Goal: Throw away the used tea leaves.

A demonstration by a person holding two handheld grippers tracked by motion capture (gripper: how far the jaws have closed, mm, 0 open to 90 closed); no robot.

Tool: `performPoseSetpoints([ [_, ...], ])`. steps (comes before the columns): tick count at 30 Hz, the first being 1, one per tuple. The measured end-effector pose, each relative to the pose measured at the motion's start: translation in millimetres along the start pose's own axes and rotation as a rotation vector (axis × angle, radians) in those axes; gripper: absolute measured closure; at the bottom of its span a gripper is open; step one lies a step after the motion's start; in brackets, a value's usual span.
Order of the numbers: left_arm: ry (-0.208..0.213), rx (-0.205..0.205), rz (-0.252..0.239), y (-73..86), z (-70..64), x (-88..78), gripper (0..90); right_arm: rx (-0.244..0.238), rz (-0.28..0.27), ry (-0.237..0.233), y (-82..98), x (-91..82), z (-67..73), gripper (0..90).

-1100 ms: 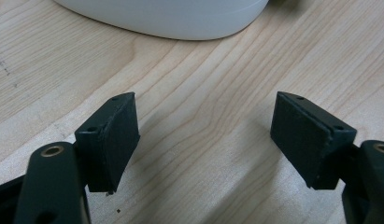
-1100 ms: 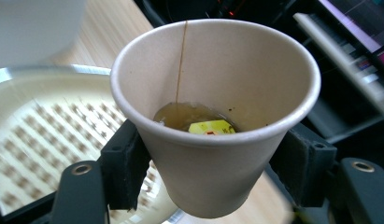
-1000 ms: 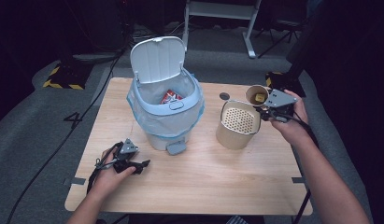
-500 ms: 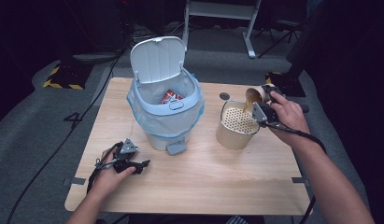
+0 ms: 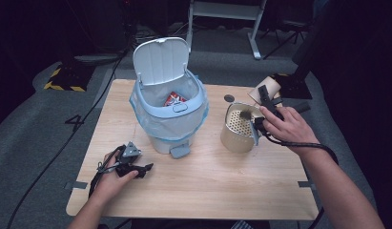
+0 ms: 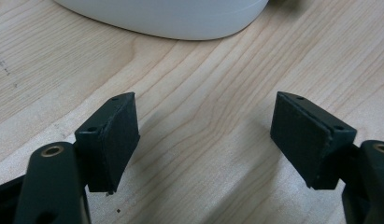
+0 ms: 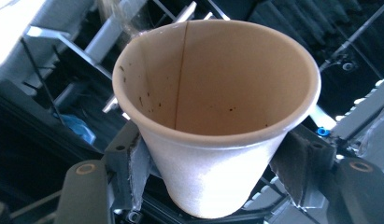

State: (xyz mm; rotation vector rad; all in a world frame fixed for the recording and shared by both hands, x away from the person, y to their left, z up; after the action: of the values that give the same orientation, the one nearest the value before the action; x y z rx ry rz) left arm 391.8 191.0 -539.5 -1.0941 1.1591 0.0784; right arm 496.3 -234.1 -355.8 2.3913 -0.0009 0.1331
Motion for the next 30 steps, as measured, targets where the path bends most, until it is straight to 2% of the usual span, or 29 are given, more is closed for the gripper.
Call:
performPoseSetpoints([
  [14, 0.0, 0.0, 0.0, 0.0, 0.0, 0.0, 23.9, -0.005, 0.001, 0.03, 1.0, -4.4, -10.7, 34.4],
  [20, 0.0, 0.0, 0.0, 0.0, 0.0, 0.0, 23.8, 0.063, -0.009, -0.006, 3.2, -2.5, -10.7, 33.6],
  [23, 0.002, -0.001, 0.0, 0.0, 0.1, 0.0, 23.8, 0.139, -0.024, -0.044, 4.8, -1.1, -9.0, 33.0],
  [25, 0.002, -0.002, -0.001, 0.0, 0.1, 0.1, 23.8, 0.223, -0.038, -0.093, 6.4, 0.7, -5.7, 32.5],
  [27, 0.002, -0.003, -0.001, -0.1, 0.0, 0.1, 23.8, 0.327, -0.051, -0.141, 9.2, 2.8, -1.9, 32.2],
  [28, 0.003, -0.004, -0.001, 0.0, -0.1, 0.1, 23.8, 0.414, -0.064, -0.185, 11.7, 4.1, 0.4, 32.2],
  [29, 0.003, -0.004, -0.001, 0.0, 0.0, 0.1, 23.8, 0.471, -0.074, -0.209, 13.1, 4.9, 1.8, 32.2],
  [30, 0.002, -0.005, -0.004, -0.1, 0.0, 0.3, 23.8, 0.557, -0.085, -0.252, 15.6, 5.9, 4.3, 32.2],
])
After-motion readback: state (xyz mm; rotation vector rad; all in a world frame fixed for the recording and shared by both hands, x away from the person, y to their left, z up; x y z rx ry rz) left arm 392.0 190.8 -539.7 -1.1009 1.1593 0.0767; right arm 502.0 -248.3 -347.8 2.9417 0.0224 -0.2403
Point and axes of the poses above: each handheld gripper's, and its own axes: x roughly forward along the jaws, y roughly out of its underside, z roughly to its left, the point moved 5 cm from there along x, roughly forward along the jaws, and after that the axes turned 4 degrees about z, right-handed, at the moved point
